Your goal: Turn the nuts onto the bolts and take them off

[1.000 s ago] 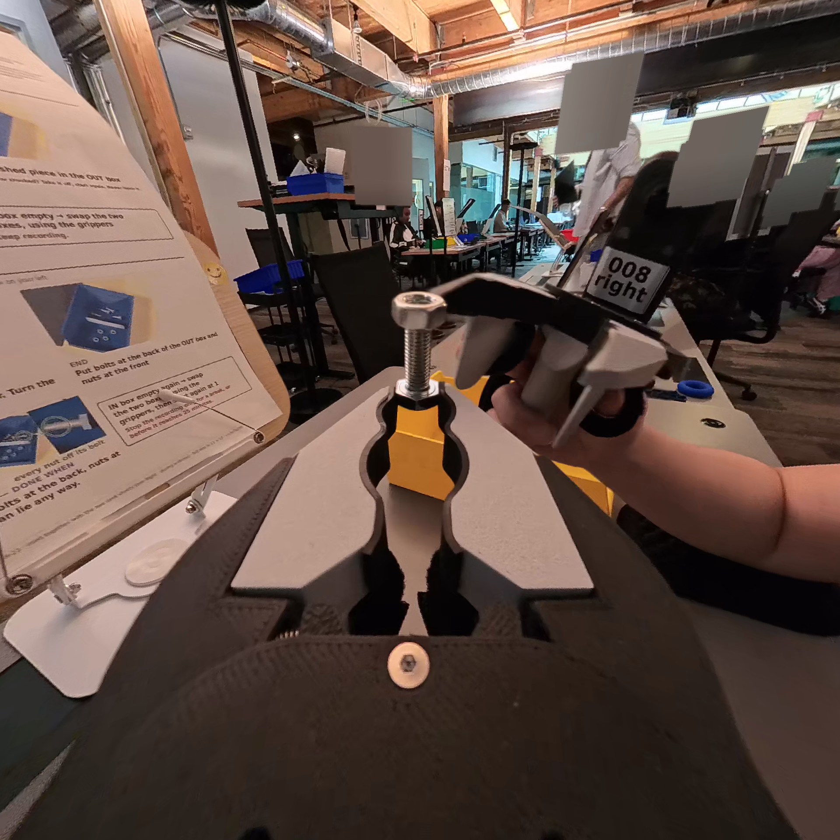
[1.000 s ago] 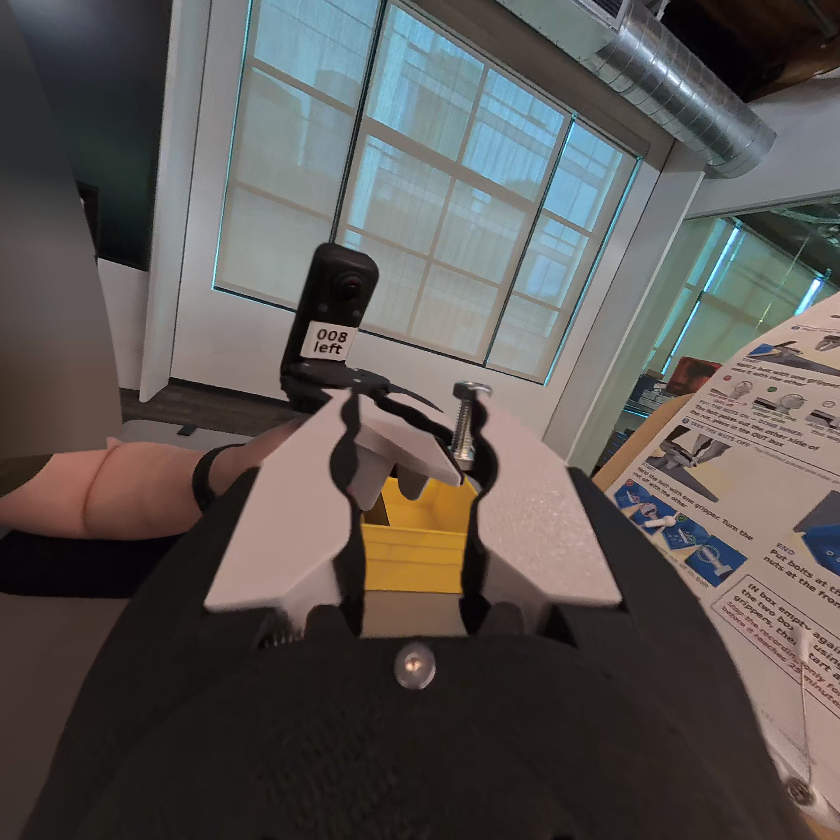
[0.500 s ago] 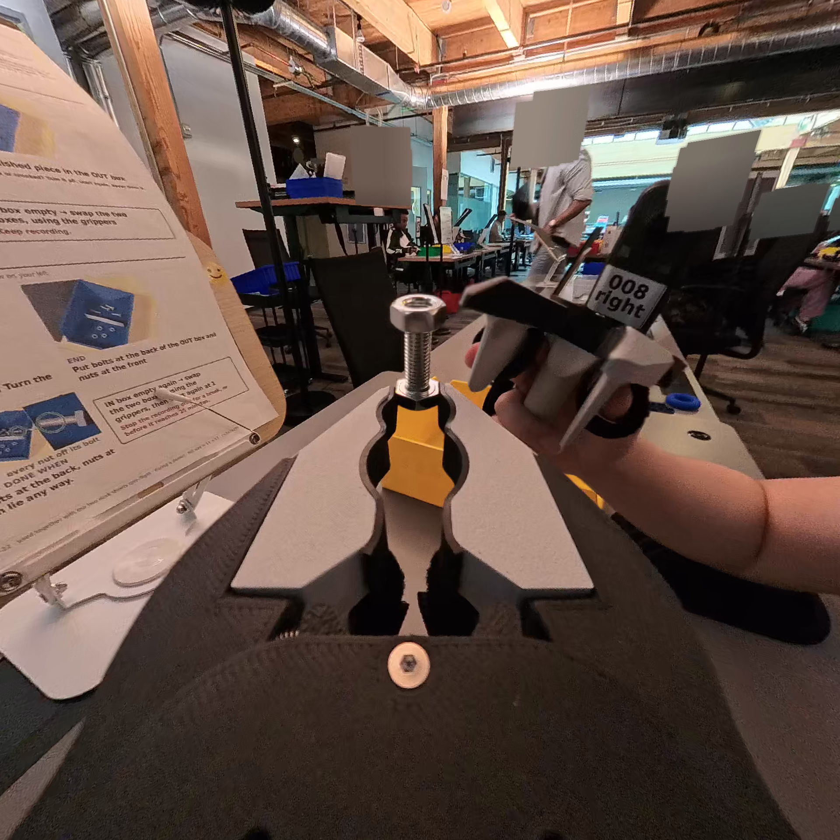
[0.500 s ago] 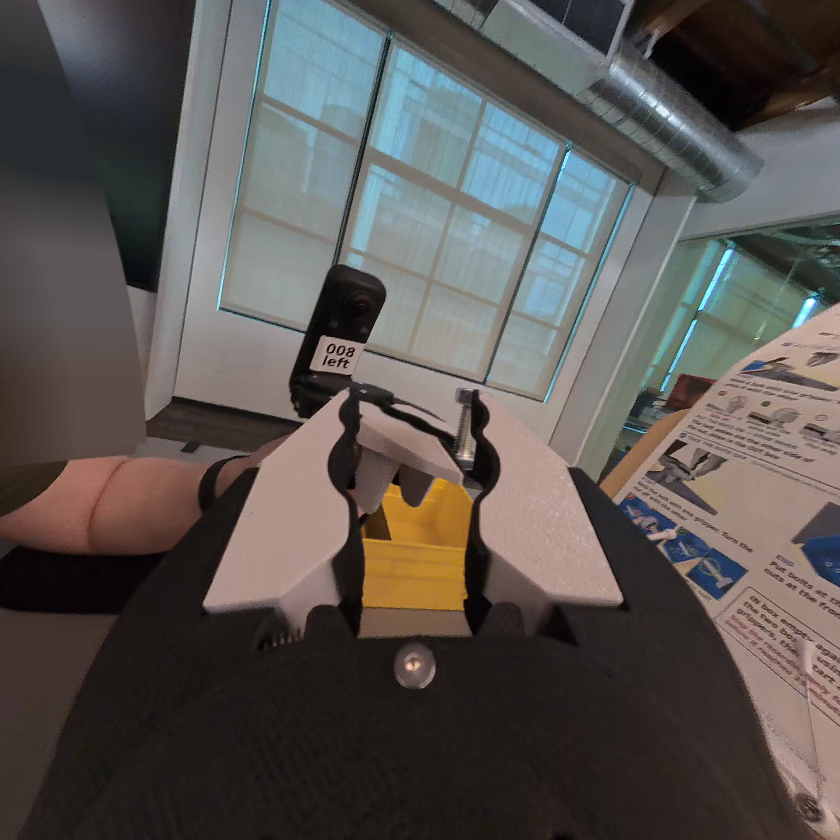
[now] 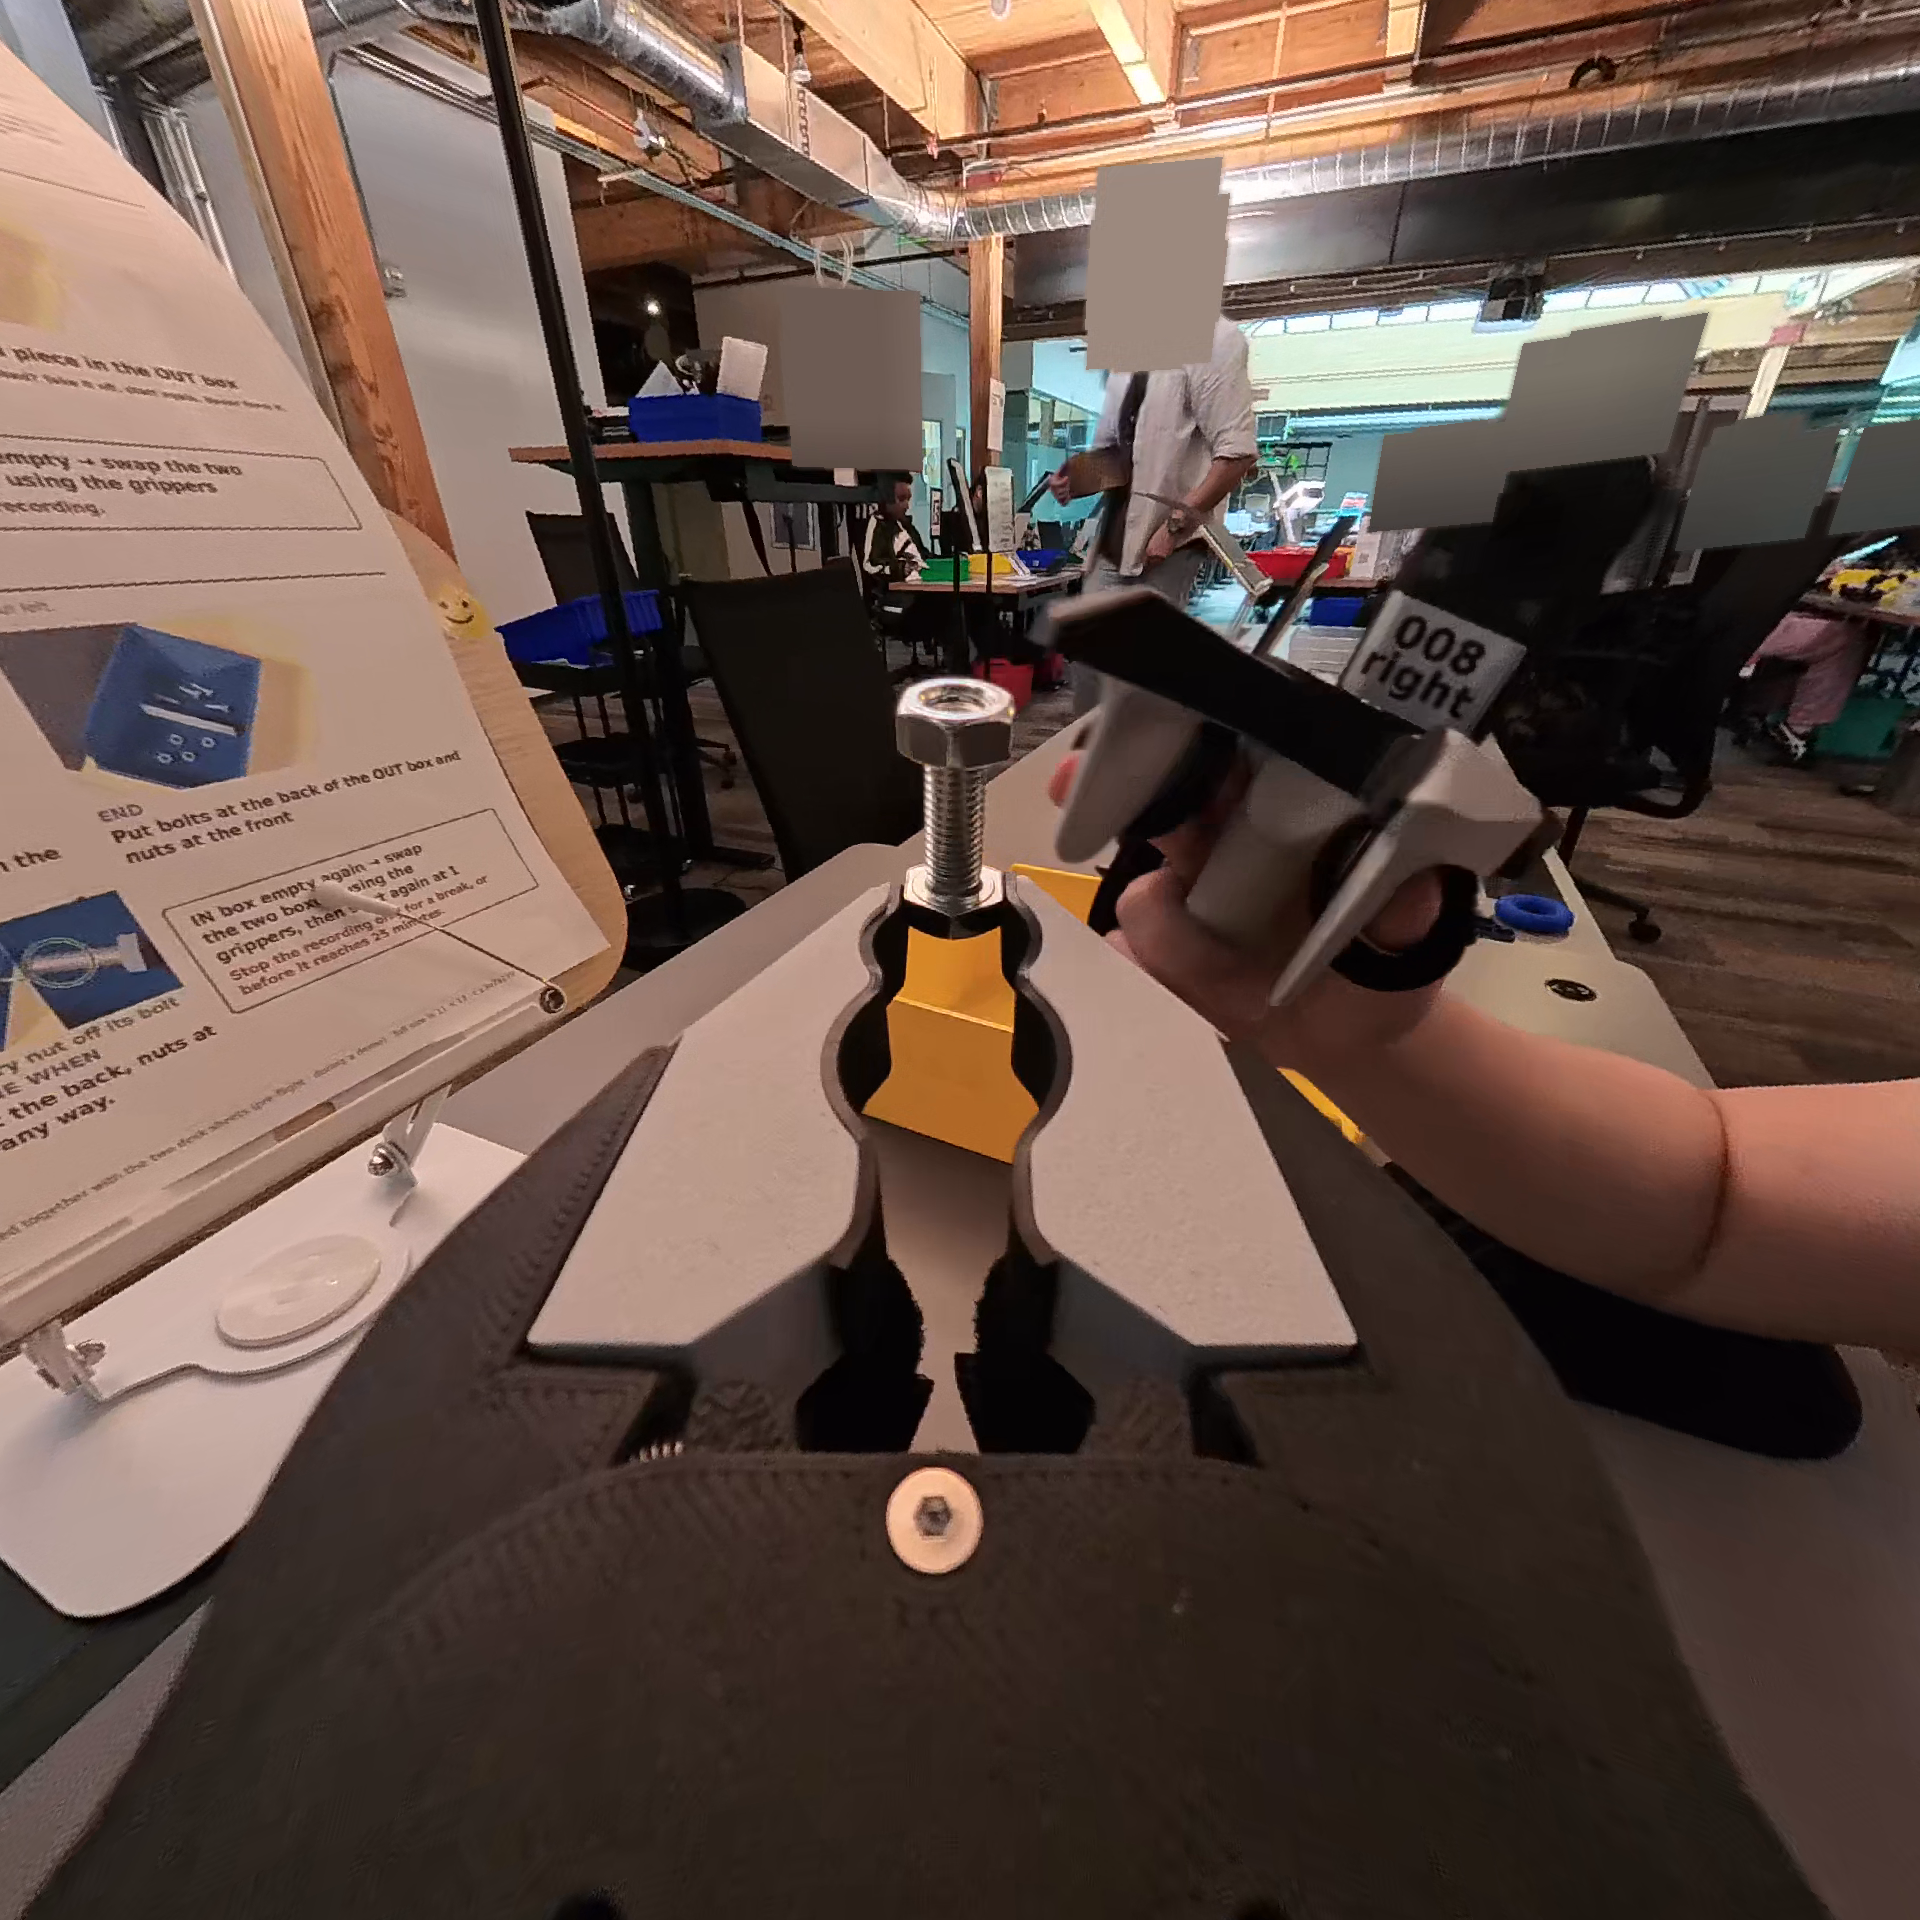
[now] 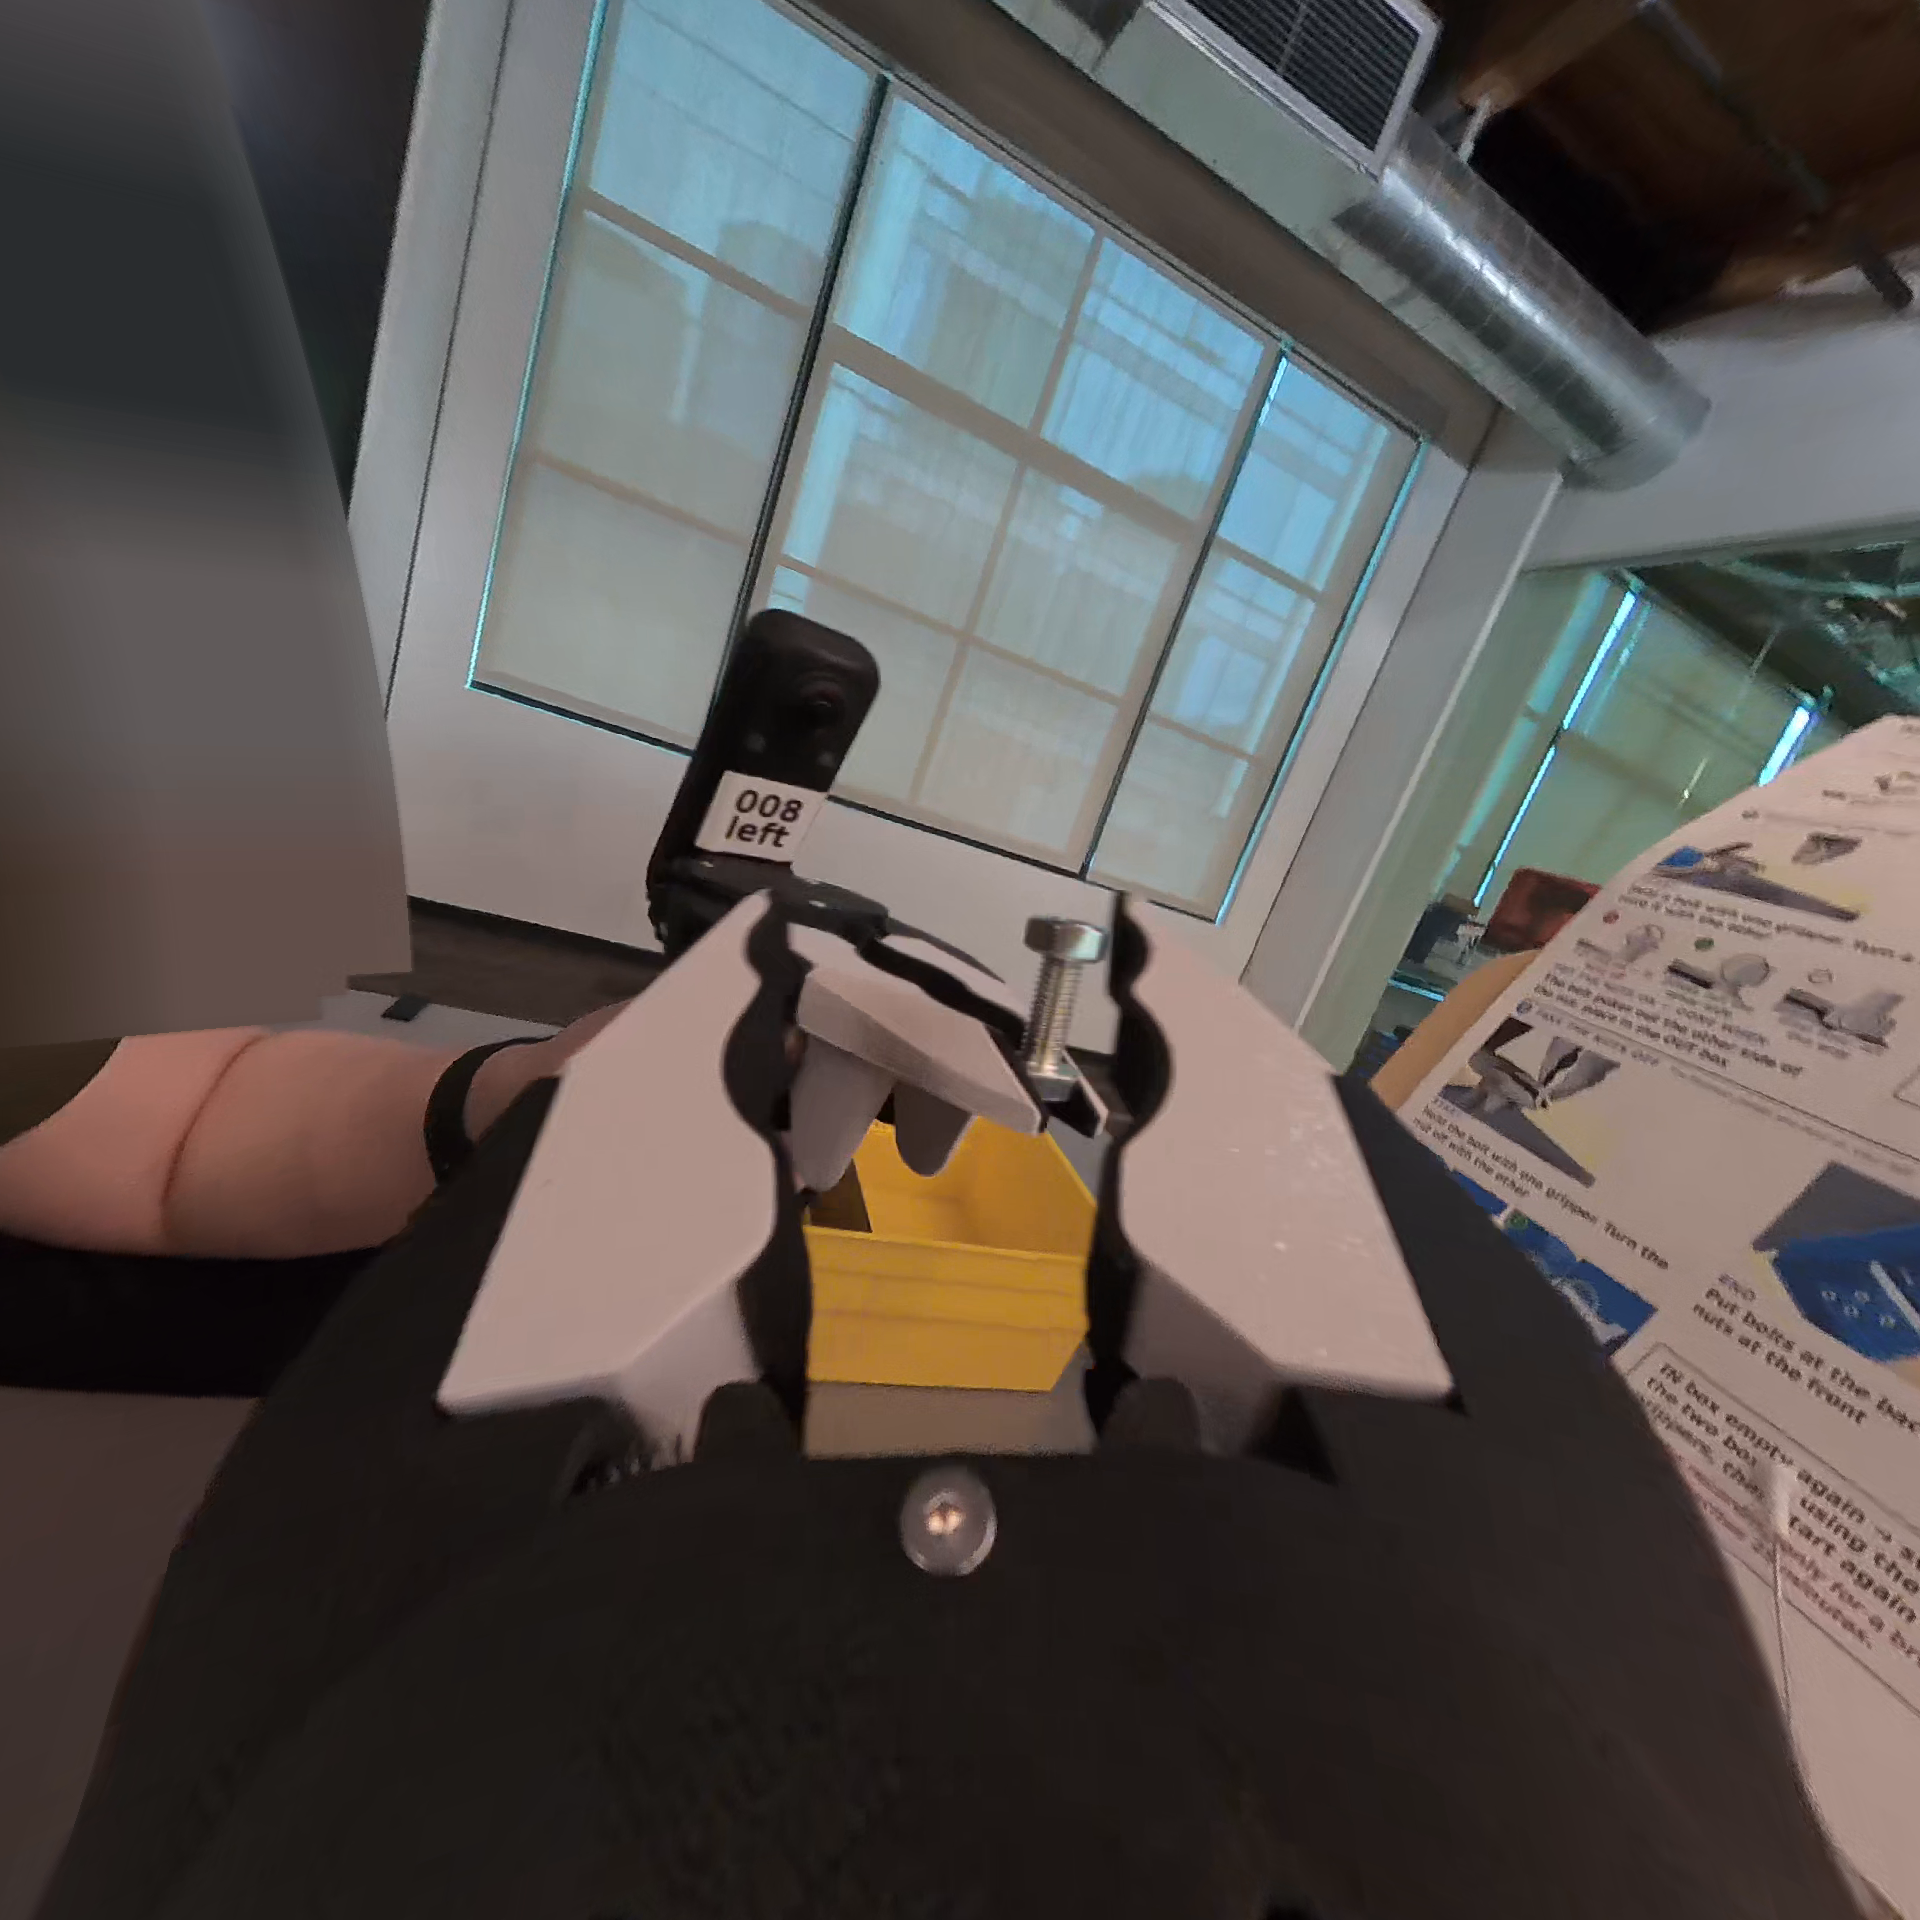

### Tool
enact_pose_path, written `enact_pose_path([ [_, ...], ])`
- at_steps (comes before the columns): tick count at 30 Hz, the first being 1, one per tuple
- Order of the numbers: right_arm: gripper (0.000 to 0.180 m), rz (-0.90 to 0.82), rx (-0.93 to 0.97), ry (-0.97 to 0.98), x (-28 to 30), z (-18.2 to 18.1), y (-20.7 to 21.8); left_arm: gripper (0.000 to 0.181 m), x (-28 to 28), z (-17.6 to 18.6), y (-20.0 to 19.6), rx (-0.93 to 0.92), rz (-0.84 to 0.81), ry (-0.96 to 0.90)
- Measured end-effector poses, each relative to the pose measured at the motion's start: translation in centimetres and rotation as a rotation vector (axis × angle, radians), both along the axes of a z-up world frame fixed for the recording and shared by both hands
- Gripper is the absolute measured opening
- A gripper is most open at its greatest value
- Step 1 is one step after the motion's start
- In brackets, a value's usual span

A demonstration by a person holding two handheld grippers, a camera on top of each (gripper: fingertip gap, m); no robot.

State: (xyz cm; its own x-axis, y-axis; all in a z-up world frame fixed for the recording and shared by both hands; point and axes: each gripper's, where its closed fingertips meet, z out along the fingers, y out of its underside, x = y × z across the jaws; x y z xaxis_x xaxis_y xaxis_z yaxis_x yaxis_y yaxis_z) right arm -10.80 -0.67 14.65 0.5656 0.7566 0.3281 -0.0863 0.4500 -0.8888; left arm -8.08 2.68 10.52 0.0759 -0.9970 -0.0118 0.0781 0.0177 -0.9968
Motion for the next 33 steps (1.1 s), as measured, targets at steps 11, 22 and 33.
enact_pose_path([
  [11, 0.066, 0.080, -0.070, -0.138, -1.7, -1.3, -1.0, 0.016, 0.0, -0.2, 0.6, 0.009, 0.037, 0.011],
  [22, 0.114, 0.002, -0.077, -0.235, -2.6, -2.6, 0.0, 0.016, 1.1, -1.0, -1.5, 0.049, -0.041, 0.046],
  [33, 0.118, -0.063, -0.059, -0.290, -2.3, -2.5, 0.1, 0.016, 0.8, -0.8, -0.7, 0.007, -0.039, 0.017],
])
